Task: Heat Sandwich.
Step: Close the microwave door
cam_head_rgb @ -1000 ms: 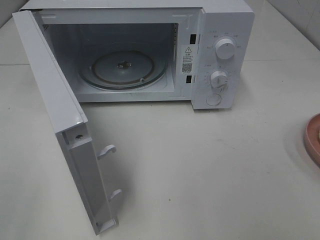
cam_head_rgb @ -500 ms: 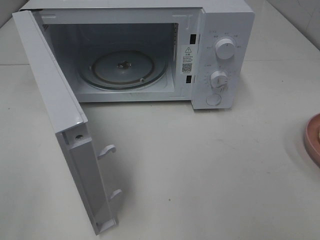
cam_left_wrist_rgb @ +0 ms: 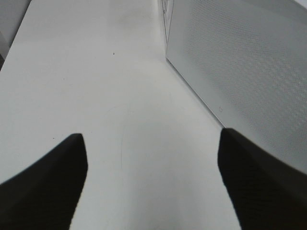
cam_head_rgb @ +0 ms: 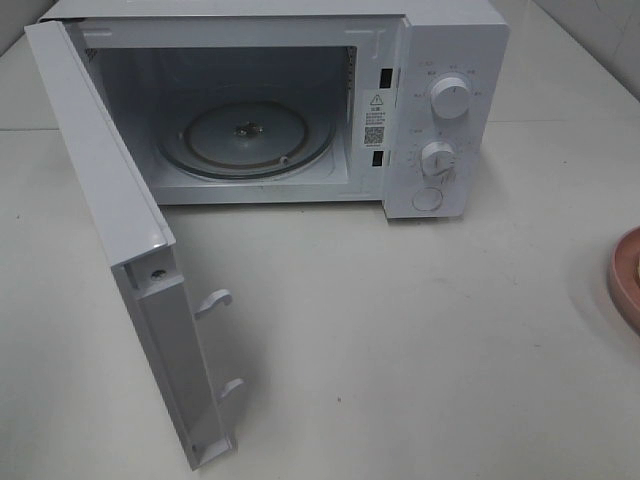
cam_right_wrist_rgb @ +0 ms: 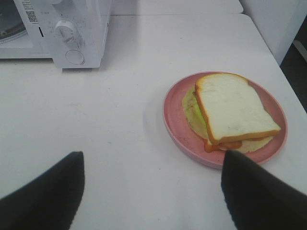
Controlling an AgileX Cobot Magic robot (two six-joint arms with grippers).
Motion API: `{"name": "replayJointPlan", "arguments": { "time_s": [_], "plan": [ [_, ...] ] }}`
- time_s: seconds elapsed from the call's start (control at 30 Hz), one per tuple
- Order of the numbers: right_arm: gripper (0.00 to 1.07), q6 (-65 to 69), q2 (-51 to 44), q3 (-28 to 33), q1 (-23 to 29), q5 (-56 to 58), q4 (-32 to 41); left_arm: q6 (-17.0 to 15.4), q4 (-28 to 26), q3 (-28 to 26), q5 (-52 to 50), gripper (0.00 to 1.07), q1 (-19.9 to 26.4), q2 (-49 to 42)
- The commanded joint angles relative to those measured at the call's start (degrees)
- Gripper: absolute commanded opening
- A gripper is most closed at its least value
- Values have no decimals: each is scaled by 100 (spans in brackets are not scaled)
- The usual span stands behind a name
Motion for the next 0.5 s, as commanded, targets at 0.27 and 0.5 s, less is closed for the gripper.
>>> {"name": "replayJointPlan", "arguments": {
  "time_s": [0.27,0.5],
  "plan": [
    [75,-17,-166,6,-23,-46,23,0,-6,46,-837,26,-29,1295],
    [75,-17,-166,6,-23,-46,23,0,-11,418,-1799,0,-29,1954]
  ]
}}
